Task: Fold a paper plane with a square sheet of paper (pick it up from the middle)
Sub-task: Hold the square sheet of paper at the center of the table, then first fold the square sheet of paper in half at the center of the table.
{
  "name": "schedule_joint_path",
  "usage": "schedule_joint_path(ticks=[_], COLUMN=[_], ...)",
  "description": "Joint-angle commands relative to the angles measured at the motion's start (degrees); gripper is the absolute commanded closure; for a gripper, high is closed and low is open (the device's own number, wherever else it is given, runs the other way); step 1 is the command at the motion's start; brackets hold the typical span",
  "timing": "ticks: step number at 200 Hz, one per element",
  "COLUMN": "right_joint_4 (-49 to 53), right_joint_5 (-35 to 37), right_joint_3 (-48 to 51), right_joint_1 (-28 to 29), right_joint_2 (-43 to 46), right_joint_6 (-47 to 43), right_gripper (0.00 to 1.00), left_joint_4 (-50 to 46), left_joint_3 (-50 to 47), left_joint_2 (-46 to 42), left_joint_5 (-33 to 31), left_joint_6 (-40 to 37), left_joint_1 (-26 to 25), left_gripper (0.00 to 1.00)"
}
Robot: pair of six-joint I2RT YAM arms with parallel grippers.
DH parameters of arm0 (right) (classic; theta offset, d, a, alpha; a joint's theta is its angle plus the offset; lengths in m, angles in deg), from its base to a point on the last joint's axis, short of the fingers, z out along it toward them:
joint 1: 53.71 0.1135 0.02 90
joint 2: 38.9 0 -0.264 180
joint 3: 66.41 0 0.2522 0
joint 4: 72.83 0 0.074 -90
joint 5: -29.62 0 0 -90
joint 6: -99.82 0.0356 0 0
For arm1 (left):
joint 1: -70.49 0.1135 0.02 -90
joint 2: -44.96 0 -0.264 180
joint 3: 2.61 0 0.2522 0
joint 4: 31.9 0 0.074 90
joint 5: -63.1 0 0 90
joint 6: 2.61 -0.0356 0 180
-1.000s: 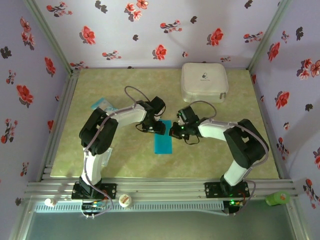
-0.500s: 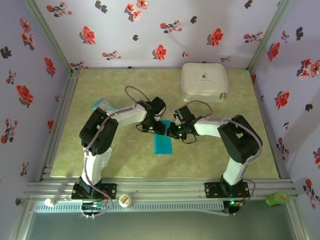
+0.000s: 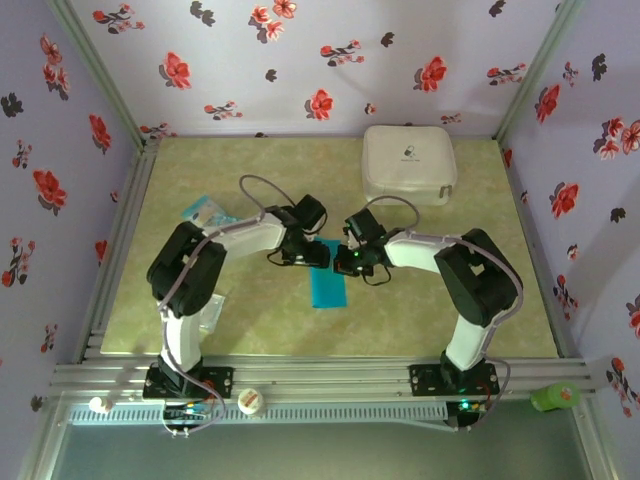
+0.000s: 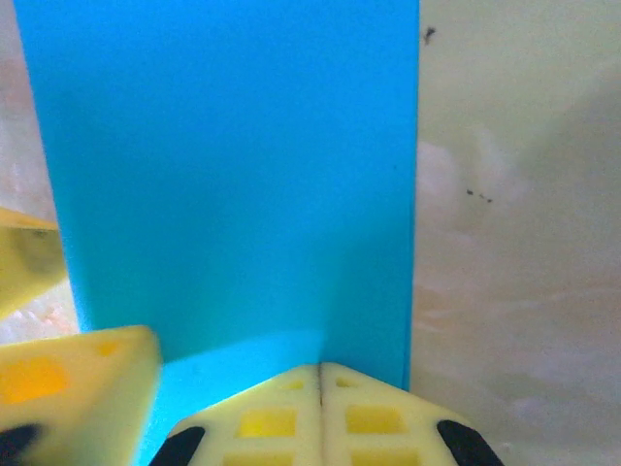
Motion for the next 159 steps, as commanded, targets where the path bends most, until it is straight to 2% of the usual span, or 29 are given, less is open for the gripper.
schedule_joint_path(ticks=[1, 23, 40, 88, 134, 159], right_joint_4=[8.2, 7.3, 7.2, 8.5, 8.1, 9.1], right_joint_5=[6.0, 5.8, 5.3, 5.2, 5.2, 5.4], right_joint_3=[0.4, 1.0, 0.8, -0.5, 0.1, -0.4], right_joint_1=[-0.1, 0.0, 0.0, 0.0, 0.0, 0.0], right_joint_2=[-3.4, -3.9, -4.5, -4.7, -4.3, -4.5], right_joint_6=[-2.6, -2.2, -2.5, -3.3, -1.9, -2.3], right_gripper=[1.0, 1.0, 1.0, 1.0, 1.0, 1.0], left_joint_4=[6.4, 10.7, 15.2, 29.9, 34.5, 33.7], left_joint_3=[-3.5, -7.8, -10.4, -15.6, -16.6, -17.2], left_joint_2=[-8.4, -13.8, -16.4, -15.5, -9.3, -7.2], left_joint_5=[-3.3, -0.9, 4.3, 19.4, 20.0, 19.4], left_joint_6=[4.7, 6.4, 6.8, 12.6, 12.3, 11.4], left_joint_1=[2.3, 4.3, 5.3, 5.6, 3.2, 2.9], left_gripper=[0.36, 0.38, 0.47, 1.0, 1.0, 1.0])
